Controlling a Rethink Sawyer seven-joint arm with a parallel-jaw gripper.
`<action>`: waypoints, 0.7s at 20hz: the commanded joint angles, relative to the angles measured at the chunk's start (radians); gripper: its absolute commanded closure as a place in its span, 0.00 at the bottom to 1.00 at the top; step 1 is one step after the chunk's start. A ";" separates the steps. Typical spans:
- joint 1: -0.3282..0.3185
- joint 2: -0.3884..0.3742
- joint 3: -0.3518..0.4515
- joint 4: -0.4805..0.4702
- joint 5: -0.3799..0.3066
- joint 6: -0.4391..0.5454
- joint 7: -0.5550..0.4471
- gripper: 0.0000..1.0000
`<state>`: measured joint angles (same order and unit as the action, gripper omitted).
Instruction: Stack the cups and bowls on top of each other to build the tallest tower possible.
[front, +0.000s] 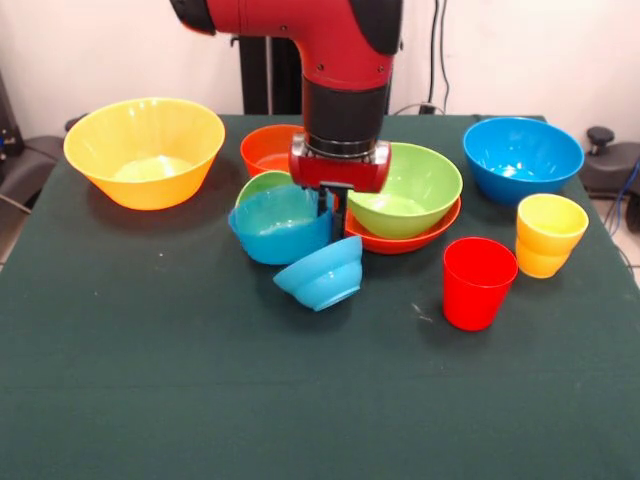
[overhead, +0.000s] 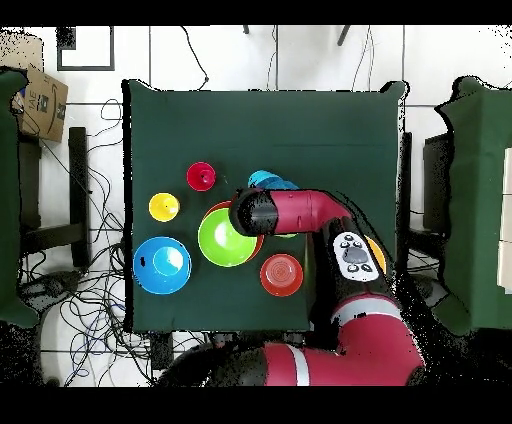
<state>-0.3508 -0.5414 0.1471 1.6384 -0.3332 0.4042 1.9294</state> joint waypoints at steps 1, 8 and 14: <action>-0.011 -0.055 0.043 0.016 0.048 0.148 0.031 1.00; 0.008 -0.023 0.045 -0.048 0.058 0.179 0.031 1.00; 0.040 0.008 0.038 -0.082 0.065 0.168 0.059 1.00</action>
<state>-0.3514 -0.5922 0.1462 1.6273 -0.2907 0.4855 1.9294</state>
